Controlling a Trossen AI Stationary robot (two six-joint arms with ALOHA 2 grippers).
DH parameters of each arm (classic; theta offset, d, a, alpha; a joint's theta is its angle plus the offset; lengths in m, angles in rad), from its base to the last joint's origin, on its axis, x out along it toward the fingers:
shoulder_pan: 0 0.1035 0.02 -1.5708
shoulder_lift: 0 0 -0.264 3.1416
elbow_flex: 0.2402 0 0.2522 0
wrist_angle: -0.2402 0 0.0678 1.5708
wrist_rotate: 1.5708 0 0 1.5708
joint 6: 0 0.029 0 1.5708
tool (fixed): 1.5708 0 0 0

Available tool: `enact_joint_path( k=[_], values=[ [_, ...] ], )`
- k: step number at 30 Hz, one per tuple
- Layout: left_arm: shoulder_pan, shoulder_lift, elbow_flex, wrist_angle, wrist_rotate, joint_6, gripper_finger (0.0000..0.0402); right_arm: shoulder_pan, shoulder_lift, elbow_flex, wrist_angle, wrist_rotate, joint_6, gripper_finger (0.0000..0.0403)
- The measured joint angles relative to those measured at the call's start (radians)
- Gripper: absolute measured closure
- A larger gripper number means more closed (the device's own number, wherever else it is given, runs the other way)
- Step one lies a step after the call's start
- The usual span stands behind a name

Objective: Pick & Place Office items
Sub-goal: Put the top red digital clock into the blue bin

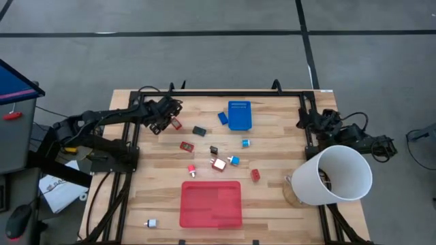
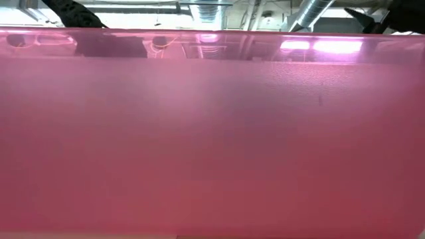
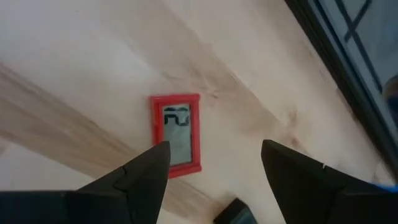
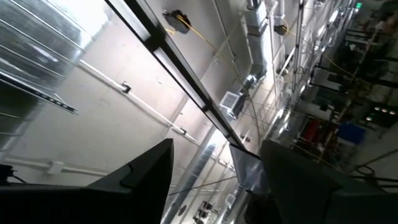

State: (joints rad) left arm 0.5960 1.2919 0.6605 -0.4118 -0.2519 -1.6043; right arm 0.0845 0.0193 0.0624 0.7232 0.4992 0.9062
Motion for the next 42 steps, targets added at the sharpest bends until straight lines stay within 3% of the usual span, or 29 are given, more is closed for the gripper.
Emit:
enact_joint_path(
  k=[6,15,21,25,37,42],
  values=[
    [0.007,0.000,0.005,0.025,0.087,0.087,0.0151,0.000,0.000,0.000,0.030,0.000,-0.009,0.0168],
    [-0.004,0.010,0.145,-0.207,0.092,0.053,0.0151,0.000,0.000,0.000,0.026,-0.005,0.019,0.0168],
    [-0.086,0.162,0.297,-0.286,0.127,0.019,0.0151,0.000,0.000,0.004,0.025,-0.031,0.022,0.0168],
    [-0.112,0.299,0.392,-0.410,0.082,0.001,0.0151,0.000,0.000,0.020,0.026,-0.032,0.006,0.0168],
    [-0.065,0.373,0.403,-0.518,0.063,-0.027,0.0151,0.000,0.000,0.054,0.009,-0.045,-0.042,0.0168],
    [-0.034,0.390,0.391,-0.423,0.069,-0.027,0.0151,0.000,0.000,0.054,-0.002,-0.050,-0.042,0.0168]
  ],
)
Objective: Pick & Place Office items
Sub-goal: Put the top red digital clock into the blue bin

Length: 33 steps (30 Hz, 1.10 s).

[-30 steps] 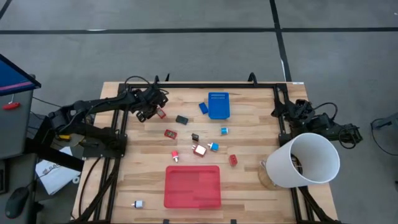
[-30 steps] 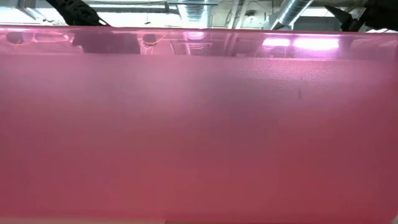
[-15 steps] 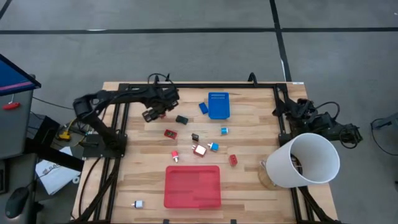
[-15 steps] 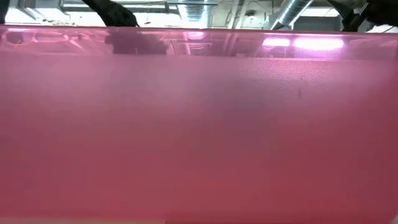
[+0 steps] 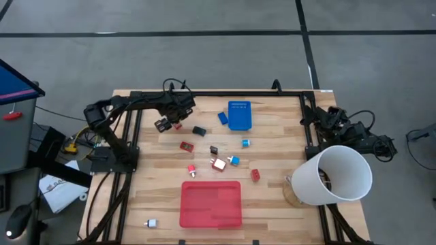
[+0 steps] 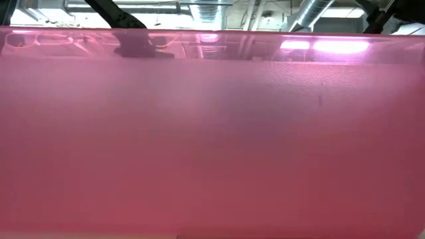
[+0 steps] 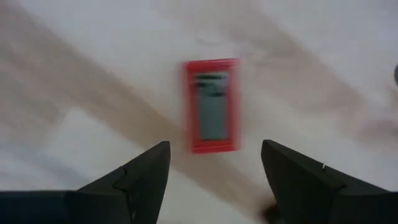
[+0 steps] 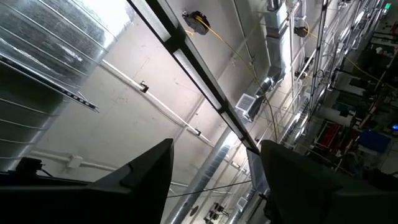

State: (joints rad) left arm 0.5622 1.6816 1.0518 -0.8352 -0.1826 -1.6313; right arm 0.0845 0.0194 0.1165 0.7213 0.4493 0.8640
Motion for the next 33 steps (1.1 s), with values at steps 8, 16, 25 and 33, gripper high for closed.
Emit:
enact_joint_path(
  k=[8,16,25,33],
  values=[
    [0.013,0.007,-0.091,0.067,0.033,-0.027,0.0151,0.000,0.000,0.000,-0.004,-0.004,-0.009,0.0168],
    [0.013,0.005,-0.159,0.188,0.033,-0.057,0.0151,0.000,0.000,0.000,-0.002,-0.004,-0.008,0.0168],
    [0.012,0.004,-0.163,0.204,0.012,-0.048,0.0151,0.000,0.000,0.000,-0.001,-0.002,-0.007,0.0168],
    [0.004,0.005,-0.163,0.203,0.026,0.188,0.0151,0.000,0.000,0.000,0.000,0.000,-0.002,0.0168]
  ],
)
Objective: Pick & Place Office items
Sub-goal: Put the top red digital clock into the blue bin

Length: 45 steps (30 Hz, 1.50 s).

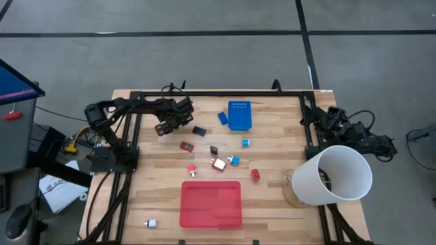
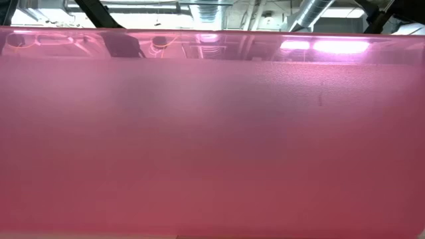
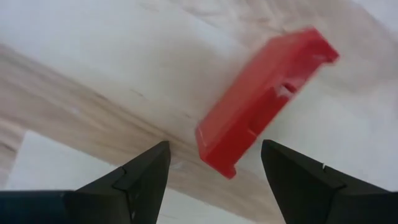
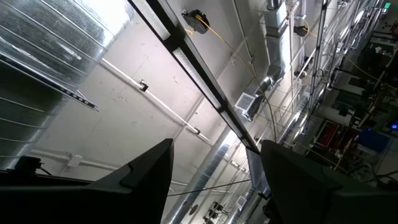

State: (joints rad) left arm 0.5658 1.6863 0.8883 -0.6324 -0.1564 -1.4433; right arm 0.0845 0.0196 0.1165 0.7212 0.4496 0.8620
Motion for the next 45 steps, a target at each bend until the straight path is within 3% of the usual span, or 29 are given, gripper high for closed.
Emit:
enact_joint_path(
  k=[5,12,24,29,40,45],
  values=[
    [-0.010,0.001,0.000,0.002,-0.022,0.132,0.0151,0.000,0.000,0.000,0.001,0.001,-0.002,0.0168],
    [-0.013,0.004,-0.001,0.014,-0.178,0.284,0.0151,0.000,0.000,0.000,0.009,0.005,-0.005,0.0168],
    [-0.016,0.003,-0.001,0.008,-0.168,0.408,0.0159,0.000,0.000,0.000,0.013,0.008,-0.006,0.0168],
    [-0.016,0.003,-0.001,0.009,-0.162,0.418,0.0205,0.000,0.000,0.000,0.013,0.008,-0.011,0.0168],
    [-0.047,0.002,0.000,0.017,-0.150,0.418,0.0349,0.000,0.000,0.000,0.013,0.008,-0.024,0.0168],
    [-0.108,-0.008,0.000,0.049,-0.102,0.418,0.0351,0.000,0.000,0.000,0.016,0.015,-0.024,0.0168]
  ],
)
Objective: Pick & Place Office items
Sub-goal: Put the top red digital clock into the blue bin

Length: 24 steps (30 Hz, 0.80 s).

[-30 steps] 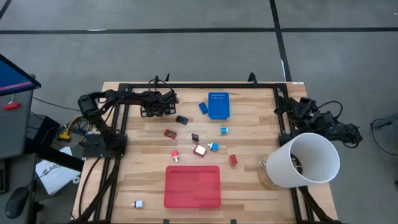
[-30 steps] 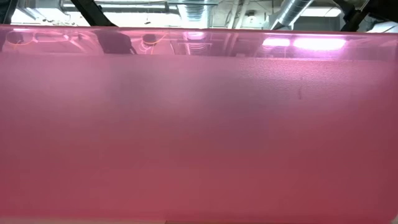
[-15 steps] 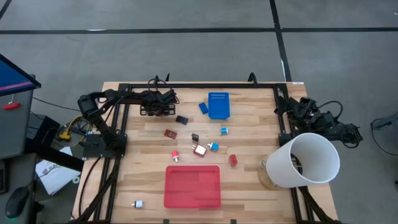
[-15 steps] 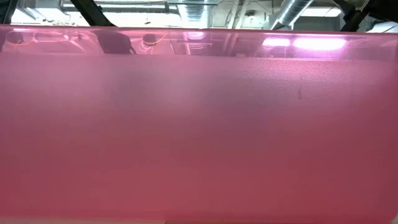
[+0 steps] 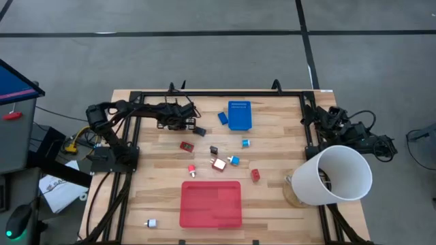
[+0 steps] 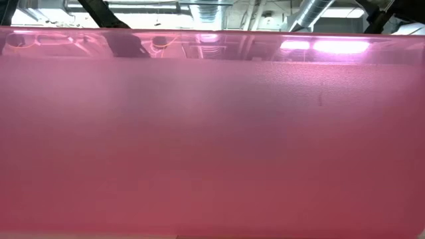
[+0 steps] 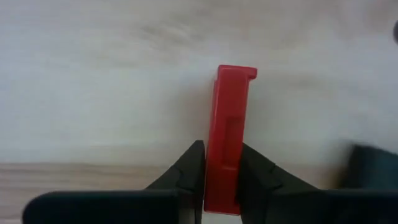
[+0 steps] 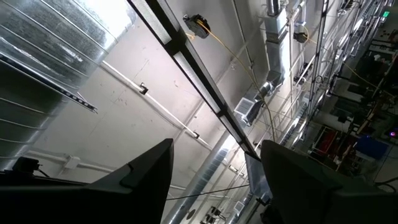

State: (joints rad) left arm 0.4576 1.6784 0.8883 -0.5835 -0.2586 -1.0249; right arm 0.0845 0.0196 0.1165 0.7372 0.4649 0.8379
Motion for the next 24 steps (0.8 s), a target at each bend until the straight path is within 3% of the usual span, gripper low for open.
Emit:
enact_joint_path(
  k=[7,14,18,24],
  values=[
    [-0.087,-0.138,0.018,0.144,0.028,-0.008,0.0343,0.000,0.000,0.000,0.004,0.008,0.000,0.0168],
    [-0.118,-0.273,0.019,0.524,0.019,0.013,0.0350,0.000,0.000,0.000,0.005,0.012,0.000,0.0168],
    [-0.131,-0.230,0.089,0.614,0.080,0.086,0.0350,0.000,0.000,0.000,0.005,0.012,-0.005,0.0168],
    [-0.161,-0.038,0.303,0.608,0.161,0.245,0.0350,0.000,0.000,0.000,0.006,0.010,-0.003,0.0168]
  ],
)
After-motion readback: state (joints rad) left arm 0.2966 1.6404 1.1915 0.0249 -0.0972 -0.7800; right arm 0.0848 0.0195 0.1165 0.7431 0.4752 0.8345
